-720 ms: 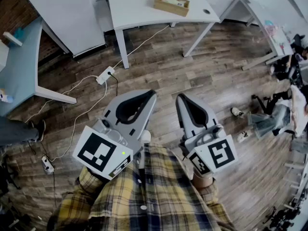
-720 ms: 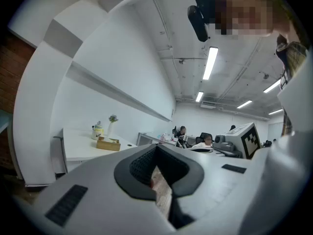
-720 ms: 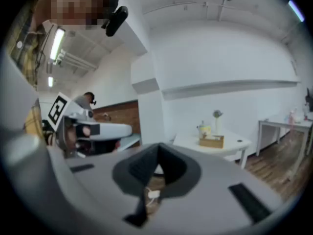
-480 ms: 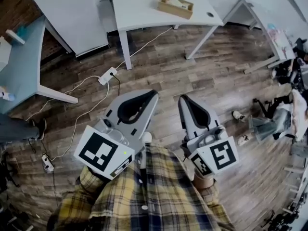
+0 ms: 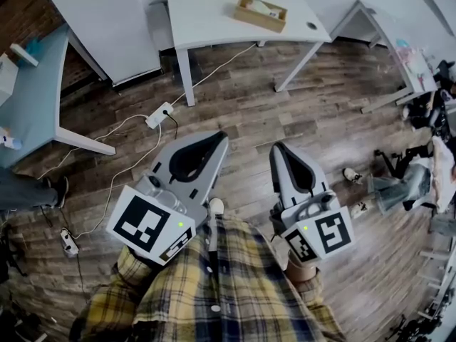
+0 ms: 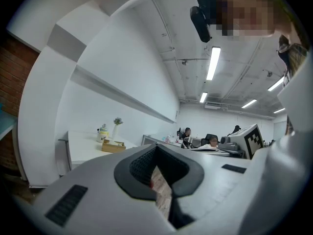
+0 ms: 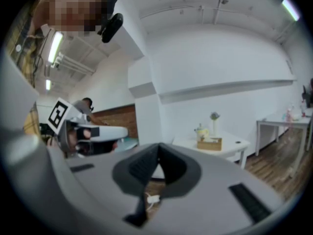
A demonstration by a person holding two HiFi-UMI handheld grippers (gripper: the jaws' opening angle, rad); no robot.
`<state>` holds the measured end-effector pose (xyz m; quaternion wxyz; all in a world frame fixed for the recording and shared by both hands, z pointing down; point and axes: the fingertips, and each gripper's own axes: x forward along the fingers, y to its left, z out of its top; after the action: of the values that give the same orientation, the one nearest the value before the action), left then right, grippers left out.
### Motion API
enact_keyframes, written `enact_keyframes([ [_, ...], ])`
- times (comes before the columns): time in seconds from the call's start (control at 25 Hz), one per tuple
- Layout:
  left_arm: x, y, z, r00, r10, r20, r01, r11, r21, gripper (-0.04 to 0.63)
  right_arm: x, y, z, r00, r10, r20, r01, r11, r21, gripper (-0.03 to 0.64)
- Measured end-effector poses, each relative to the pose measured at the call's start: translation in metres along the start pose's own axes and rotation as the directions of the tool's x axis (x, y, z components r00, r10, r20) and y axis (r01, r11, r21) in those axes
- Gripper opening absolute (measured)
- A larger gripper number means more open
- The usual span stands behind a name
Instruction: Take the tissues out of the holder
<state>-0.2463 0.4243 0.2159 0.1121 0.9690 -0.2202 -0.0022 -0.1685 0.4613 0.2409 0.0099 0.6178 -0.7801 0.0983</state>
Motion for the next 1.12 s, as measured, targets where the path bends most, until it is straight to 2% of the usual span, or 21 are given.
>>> enact_keyframes([
  [0.6, 0.008, -0.014, -0.01, 0.999, 0.054, -0.012, -0.053, 0.998, 0.013, 0.005, -0.017, -0.028, -0.012, 1.0, 0.019, -0.017, -0.019, 1.0, 0.019, 0.012],
  [0.92, 0.034, 0.01, -0.011, 0.996, 0.083, -0.036, -0.082, 0.996, 0.024, 0.005, 0.007, -0.047, -0.021, 0.999, 0.042, -0.024, -0.04, 0.997, 0.072, 0.012],
  [1.12, 0.059, 0.043, -0.001, 0.996, 0.08, -0.03, -0.079, 0.996, 0.033, 0.005, 0.043, -0.065, -0.016, 0.999, 0.031, -0.014, -0.03, 0.997, 0.078, 0.012],
])
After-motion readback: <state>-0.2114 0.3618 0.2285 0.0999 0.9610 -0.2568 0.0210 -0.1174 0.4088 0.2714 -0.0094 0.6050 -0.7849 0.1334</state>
